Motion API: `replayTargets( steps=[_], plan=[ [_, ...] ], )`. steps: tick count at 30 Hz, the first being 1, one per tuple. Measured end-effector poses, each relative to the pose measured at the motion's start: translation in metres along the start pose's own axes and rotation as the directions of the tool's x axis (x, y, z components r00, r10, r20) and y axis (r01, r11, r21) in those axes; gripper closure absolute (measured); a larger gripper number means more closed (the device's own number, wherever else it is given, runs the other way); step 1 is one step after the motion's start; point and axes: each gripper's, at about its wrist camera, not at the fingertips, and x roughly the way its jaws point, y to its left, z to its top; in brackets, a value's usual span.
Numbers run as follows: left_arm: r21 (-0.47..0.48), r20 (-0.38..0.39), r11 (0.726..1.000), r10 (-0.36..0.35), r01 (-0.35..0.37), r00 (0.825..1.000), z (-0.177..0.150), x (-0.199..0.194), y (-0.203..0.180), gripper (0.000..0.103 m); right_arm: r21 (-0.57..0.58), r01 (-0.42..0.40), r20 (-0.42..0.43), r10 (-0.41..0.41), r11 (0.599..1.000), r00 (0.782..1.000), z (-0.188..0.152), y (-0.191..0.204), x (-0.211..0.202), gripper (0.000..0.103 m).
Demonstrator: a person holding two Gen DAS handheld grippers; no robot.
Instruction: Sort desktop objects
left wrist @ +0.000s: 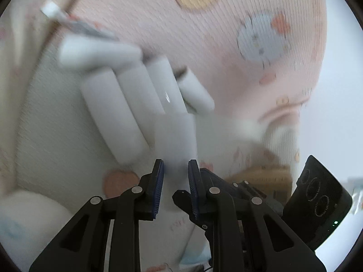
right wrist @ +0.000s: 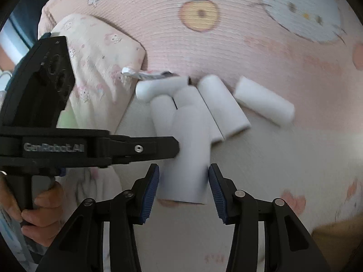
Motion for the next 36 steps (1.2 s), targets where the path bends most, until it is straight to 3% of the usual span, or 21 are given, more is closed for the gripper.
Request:
replayTargets(
  steps=[2,5,9,10,12,14,18,24,31,36],
  plan=[
    [-0.005,-0.065,0.999,-0.035,0.035,0.997,-0.011,0.019,-0.007,0.078,0.027,-0.045,-0.005,0.045,0.999,0.999,-0.006,-0.006,-0.005,0.068],
    [0.017,-0.083,0.999,0.038,-0.037,0.996,-0.027,0.039,-0.014,0.078,0.042,0.002,-0.033,-0.001,0.999,0.999,-0.021,-0.011,-0.005,0.069],
    [0.044,-0.090,0.998,0.043,-0.039,0.995,-0.038,0.046,-0.014,0.078,0.121,0.019,-0.029,-0.016,0.993,0.999,-0.036,-0.033,-0.013,0.069],
    [0.067,-0.081,0.997,0.051,-0.046,0.995,-0.039,0.044,-0.015,0.075,0.124,0.029,-0.023,-0.026,0.992,0.999,-0.038,-0.037,-0.015,0.069],
    [0.102,-0.061,0.993,0.058,-0.052,0.996,-0.037,0.038,-0.016,0.059,0.136,0.057,-0.005,-0.057,0.989,0.998,-0.038,-0.044,-0.020,0.068],
    [0.139,-0.042,0.989,0.055,-0.049,0.998,-0.033,0.037,-0.018,0.053,0.165,0.055,-0.003,-0.055,0.985,0.998,-0.036,-0.054,-0.021,0.068],
    [0.171,-0.038,0.984,0.053,-0.046,0.998,-0.018,0.045,-0.018,0.052,0.241,0.055,-0.005,-0.055,0.969,0.998,-0.034,-0.071,-0.021,0.065],
    [0.065,-0.028,0.997,0.050,-0.049,0.998,0.003,0.056,0.004,0.052,0.224,0.098,0.000,-0.100,0.970,0.995,-0.033,-0.070,-0.009,0.047],
    [-0.040,-0.053,0.998,-0.041,0.039,0.998,0.010,0.061,0.019,0.052,0.172,0.089,-0.028,-0.086,0.981,0.996,-0.034,-0.061,0.010,0.046],
    [-0.032,-0.090,0.999,-0.018,0.015,0.996,0.008,0.068,0.014,0.054,0.221,0.057,-0.003,-0.058,0.974,0.998,-0.034,-0.064,0.010,0.040]
  ],
)
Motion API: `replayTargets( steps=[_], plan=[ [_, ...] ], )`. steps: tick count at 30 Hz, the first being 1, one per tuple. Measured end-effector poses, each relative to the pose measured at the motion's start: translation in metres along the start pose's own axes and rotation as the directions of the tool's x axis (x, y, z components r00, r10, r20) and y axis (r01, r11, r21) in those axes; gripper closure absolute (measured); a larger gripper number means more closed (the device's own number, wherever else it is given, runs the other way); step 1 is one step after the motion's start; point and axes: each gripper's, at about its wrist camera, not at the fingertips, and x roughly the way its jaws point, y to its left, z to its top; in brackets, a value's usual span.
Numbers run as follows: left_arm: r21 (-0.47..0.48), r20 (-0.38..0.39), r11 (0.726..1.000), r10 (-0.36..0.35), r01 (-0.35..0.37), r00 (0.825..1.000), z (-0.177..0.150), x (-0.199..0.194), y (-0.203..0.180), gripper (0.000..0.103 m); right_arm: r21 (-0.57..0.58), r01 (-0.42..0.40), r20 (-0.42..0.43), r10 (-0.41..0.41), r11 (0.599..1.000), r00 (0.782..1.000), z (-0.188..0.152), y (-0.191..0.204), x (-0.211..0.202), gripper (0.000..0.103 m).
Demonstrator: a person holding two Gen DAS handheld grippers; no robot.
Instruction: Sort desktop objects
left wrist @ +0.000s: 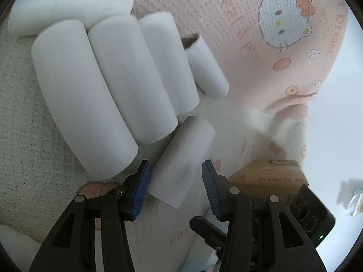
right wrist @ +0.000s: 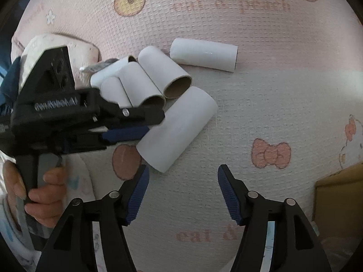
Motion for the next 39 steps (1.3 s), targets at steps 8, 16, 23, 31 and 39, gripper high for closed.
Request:
replayTargets(
  steps=[8,16,23,31,39],
  plan=[
    [0.049,-0.118,0.996,-0.070,0.077,0.991,-0.005,0.021,-0.013,0.057,0.035,0.016,0.021,-0.016,0.999,1.000,0.003,-0.003,0.001,0.039],
    [0.033,-0.081,0.996,-0.078,0.081,0.994,0.000,0.018,-0.012,0.057,0.139,0.031,0.027,-0.035,0.990,0.999,0.009,-0.018,0.011,0.039],
    [0.010,-0.027,0.999,-0.051,0.052,0.998,0.015,0.027,-0.010,0.057,0.213,0.000,-0.006,0.001,0.977,1.000,0.013,-0.028,0.016,0.039],
    [0.017,-0.051,0.997,-0.078,0.079,0.996,0.015,0.033,-0.012,0.061,0.229,-0.041,-0.012,0.045,0.973,0.999,0.015,-0.025,0.023,0.039],
    [0.061,-0.057,0.997,-0.053,0.056,0.997,0.005,0.028,-0.019,0.066,0.126,-0.024,-0.036,0.028,0.992,0.999,0.003,-0.005,0.026,0.055]
  ],
)
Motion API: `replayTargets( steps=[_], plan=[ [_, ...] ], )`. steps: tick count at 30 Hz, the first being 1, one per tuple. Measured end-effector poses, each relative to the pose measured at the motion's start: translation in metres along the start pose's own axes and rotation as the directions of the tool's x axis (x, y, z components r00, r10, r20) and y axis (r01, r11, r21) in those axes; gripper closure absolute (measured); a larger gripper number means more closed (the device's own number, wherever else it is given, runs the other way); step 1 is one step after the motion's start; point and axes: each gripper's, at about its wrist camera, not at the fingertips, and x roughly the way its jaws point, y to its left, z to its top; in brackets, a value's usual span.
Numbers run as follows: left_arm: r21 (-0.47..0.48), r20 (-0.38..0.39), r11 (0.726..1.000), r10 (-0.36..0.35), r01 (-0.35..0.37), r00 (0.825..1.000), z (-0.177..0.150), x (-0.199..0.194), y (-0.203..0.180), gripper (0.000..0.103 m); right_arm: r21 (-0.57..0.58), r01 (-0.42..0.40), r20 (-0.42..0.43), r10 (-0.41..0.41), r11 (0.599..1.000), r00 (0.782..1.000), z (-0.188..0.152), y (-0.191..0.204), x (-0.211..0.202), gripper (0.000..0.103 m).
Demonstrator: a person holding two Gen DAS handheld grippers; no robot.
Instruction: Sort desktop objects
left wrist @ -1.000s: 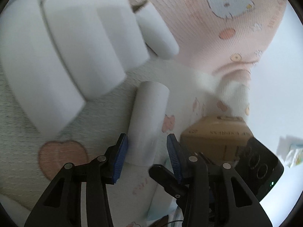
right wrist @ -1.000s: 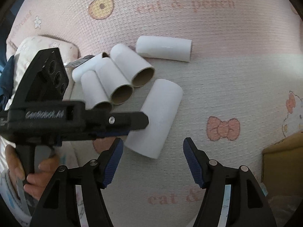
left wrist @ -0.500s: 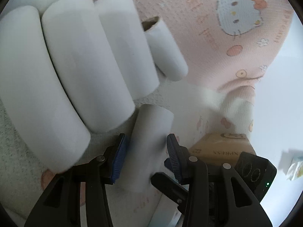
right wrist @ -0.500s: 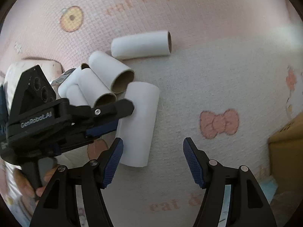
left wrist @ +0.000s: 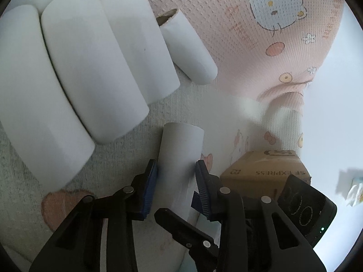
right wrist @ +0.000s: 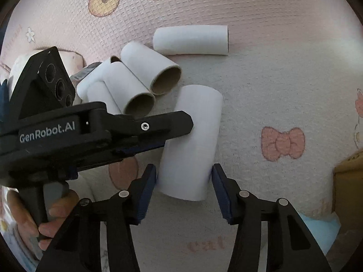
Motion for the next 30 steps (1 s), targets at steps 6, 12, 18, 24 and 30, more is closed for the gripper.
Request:
replayTargets(
  steps=[6,12,18,24,30],
  plan=[
    [0.033,-0.006,0.999,0.014,-0.014,1.000,-0.016,-0.005,-0.009,0.066,-0.013,0.001,0.000,-0.001,1.000,1.000,-0.014,0.001,-0.010,0.056],
    [0.063,0.050,0.998,0.022,-0.025,0.998,-0.049,-0.020,-0.032,0.066,-0.048,0.015,0.025,-0.014,0.999,1.000,-0.035,0.009,-0.036,0.055],
    [0.127,0.100,0.992,-0.007,-0.006,0.995,-0.076,-0.043,-0.078,0.066,-0.081,0.021,0.130,-0.011,0.997,0.991,-0.058,0.010,-0.090,0.055],
    [0.248,0.152,0.969,-0.016,-0.022,0.988,-0.099,-0.066,-0.137,0.066,-0.095,0.036,0.257,-0.010,0.995,0.966,-0.069,0.009,-0.156,0.055],
    [0.413,0.175,0.908,-0.008,-0.066,0.985,-0.125,-0.079,-0.205,0.066,-0.107,0.073,0.380,-0.027,0.992,0.925,-0.083,0.002,-0.217,0.055]
  ],
)
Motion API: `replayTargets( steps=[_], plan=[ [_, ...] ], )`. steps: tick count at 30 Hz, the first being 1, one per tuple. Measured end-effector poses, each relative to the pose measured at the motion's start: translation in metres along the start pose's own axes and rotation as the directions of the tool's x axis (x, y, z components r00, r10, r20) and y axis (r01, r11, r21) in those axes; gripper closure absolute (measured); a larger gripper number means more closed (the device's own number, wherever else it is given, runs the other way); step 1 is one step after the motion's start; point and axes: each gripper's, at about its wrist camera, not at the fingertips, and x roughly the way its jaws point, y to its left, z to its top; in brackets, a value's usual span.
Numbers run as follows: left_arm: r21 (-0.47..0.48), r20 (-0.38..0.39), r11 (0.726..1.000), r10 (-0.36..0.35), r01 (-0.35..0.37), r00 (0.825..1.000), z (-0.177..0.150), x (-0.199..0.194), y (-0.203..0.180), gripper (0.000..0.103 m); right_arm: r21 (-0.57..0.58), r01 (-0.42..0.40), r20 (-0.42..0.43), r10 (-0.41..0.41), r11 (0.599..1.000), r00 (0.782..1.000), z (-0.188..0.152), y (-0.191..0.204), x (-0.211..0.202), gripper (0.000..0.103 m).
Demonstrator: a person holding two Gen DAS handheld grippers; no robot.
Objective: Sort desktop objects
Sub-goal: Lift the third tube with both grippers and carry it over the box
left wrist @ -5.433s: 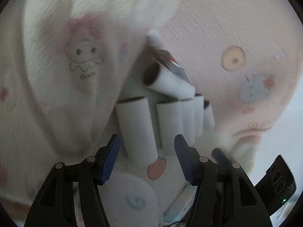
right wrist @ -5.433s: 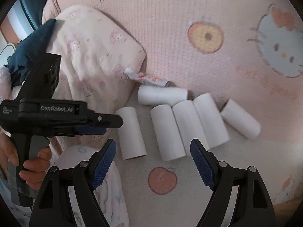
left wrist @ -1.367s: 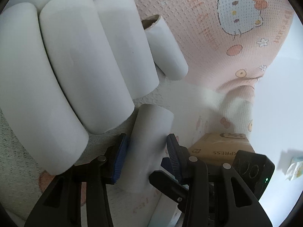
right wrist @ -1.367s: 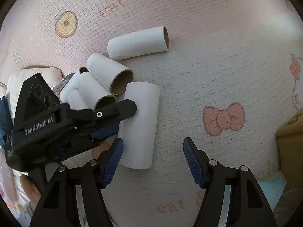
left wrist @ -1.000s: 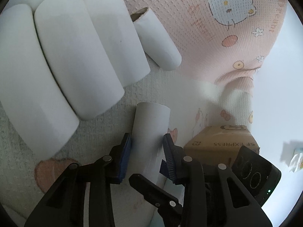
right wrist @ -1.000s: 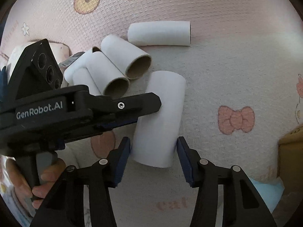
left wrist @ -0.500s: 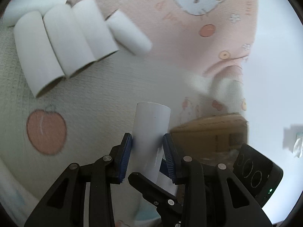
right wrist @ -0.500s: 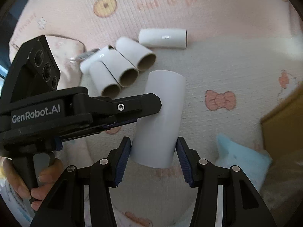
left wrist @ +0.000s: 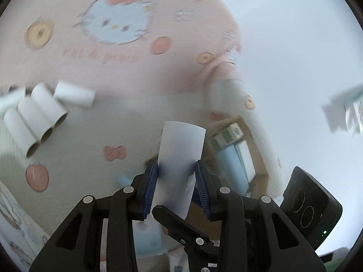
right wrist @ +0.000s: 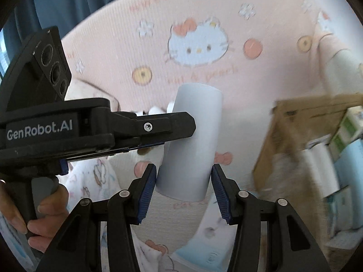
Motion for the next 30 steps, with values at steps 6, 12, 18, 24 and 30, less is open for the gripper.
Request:
replayTargets(
  steps=[6,12,18,24,30],
  plan=[
    [0.022,-0.041,0.999,-0.027,0.028,0.999,0.005,0.007,-0.047,0.065,-0.038,0.046,0.073,-0.043,0.998,0.996,-0.002,-0.012,-0.039,0.056],
    [0.006,-0.062,0.998,-0.069,0.070,0.996,0.010,0.022,-0.076,0.062,-0.051,0.093,0.128,-0.086,0.994,0.988,0.004,-0.033,-0.066,0.056],
    [0.089,-0.076,0.996,-0.008,0.015,0.997,0.012,0.039,-0.110,0.058,-0.080,0.151,0.145,-0.138,0.985,0.980,0.015,-0.050,-0.083,0.056],
    [0.111,-0.098,0.994,0.007,0.004,0.995,0.021,0.058,-0.130,0.058,-0.054,0.129,0.145,-0.121,0.990,0.982,0.019,-0.077,-0.090,0.056],
    [0.110,-0.148,0.994,0.044,-0.027,0.988,0.032,0.091,-0.136,0.058,0.028,0.029,0.090,-0.031,0.999,0.995,0.027,-0.113,-0.086,0.056]
  ],
)
